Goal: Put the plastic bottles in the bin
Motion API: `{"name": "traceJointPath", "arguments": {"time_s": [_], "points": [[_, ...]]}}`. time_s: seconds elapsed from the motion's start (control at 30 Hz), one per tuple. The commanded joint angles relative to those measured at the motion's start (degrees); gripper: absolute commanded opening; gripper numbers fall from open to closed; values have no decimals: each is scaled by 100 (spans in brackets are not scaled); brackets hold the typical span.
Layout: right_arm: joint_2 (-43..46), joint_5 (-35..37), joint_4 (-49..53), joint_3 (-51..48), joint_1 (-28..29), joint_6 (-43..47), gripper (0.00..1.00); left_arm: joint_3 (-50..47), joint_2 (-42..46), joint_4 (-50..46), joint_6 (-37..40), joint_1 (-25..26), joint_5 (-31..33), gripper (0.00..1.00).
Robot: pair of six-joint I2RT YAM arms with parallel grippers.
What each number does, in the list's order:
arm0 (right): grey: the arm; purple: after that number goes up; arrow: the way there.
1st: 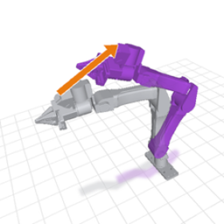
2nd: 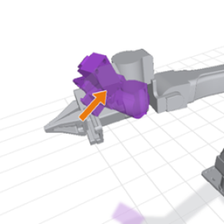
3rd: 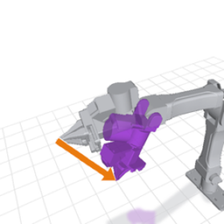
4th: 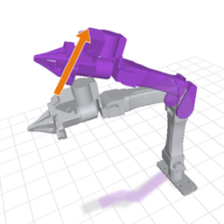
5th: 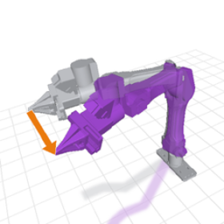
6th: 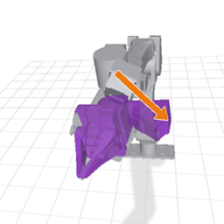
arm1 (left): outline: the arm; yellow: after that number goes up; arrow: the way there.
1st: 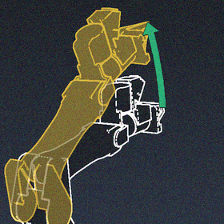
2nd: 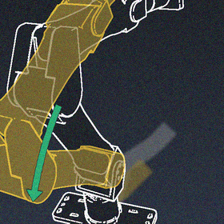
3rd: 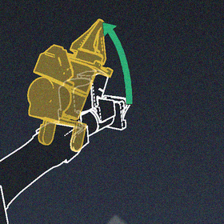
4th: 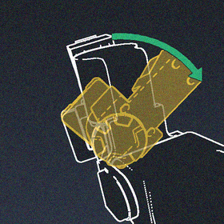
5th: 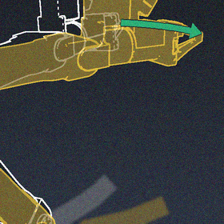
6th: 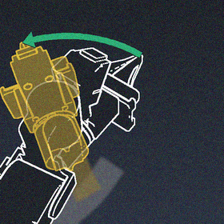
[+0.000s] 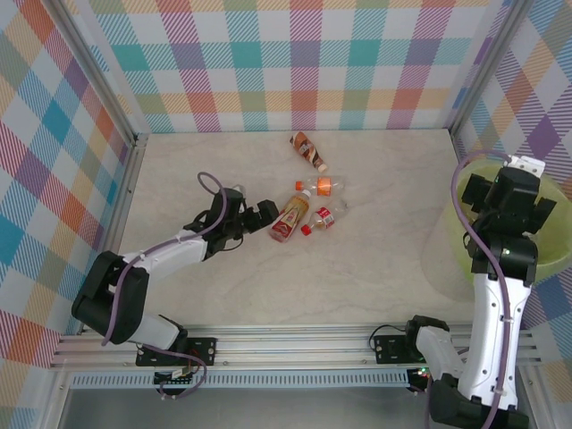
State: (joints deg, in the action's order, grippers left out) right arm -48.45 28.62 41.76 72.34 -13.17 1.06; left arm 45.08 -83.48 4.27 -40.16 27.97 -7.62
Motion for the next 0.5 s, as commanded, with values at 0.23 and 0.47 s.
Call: {"name": "traceJointPath", "arguments": {"time_s": [0.23,0.47], "points": [[565,-3420,-257,-203,-10,-1442,100,846,-473,-1159,1345,225,-139,100],[655,-5458,-741,-604,-10,-2373,100,1037,-572,-1429,2270,777,942,100]]}}
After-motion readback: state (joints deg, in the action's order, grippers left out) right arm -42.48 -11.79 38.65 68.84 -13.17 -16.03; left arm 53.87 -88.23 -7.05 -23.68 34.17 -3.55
